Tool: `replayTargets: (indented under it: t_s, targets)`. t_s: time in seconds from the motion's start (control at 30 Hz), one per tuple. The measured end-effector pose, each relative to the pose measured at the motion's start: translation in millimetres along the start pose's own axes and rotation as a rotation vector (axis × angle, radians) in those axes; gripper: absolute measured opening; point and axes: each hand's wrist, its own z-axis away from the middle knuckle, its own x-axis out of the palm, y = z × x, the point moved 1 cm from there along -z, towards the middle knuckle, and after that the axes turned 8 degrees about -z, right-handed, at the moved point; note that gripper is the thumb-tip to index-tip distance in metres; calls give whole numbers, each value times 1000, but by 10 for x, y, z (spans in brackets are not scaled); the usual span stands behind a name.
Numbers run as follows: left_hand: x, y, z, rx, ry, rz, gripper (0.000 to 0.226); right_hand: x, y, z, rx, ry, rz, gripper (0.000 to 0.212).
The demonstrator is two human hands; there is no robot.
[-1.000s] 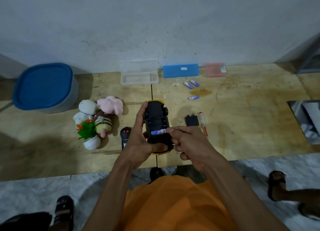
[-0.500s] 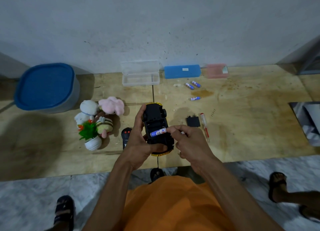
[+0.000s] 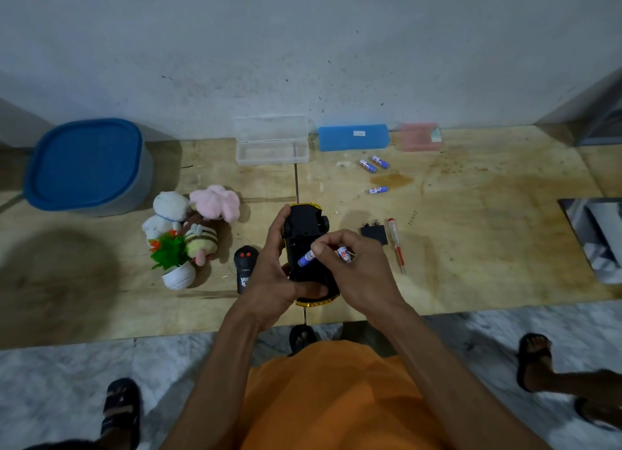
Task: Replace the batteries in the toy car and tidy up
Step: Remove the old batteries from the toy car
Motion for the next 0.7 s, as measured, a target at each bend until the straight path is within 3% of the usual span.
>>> replayTargets:
  t_s: [0.07, 0.27, 0.4, 0.7]
  targets:
    - [0, -19, 1, 0, -1, -3, 130, -15, -34, -3, 18, 9, -85, 8]
    - [-79, -181, -89, -74, 78, 56, 134, -314, -51, -90, 394, 193, -684, 18]
    - [-38, -268, -183, -136, 99, 25, 132, -507, 129, -135, 479, 310, -618, 24]
    - [144, -301, -765, -224, 53, -215, 130, -750, 320, -572, 477, 329, -380, 49]
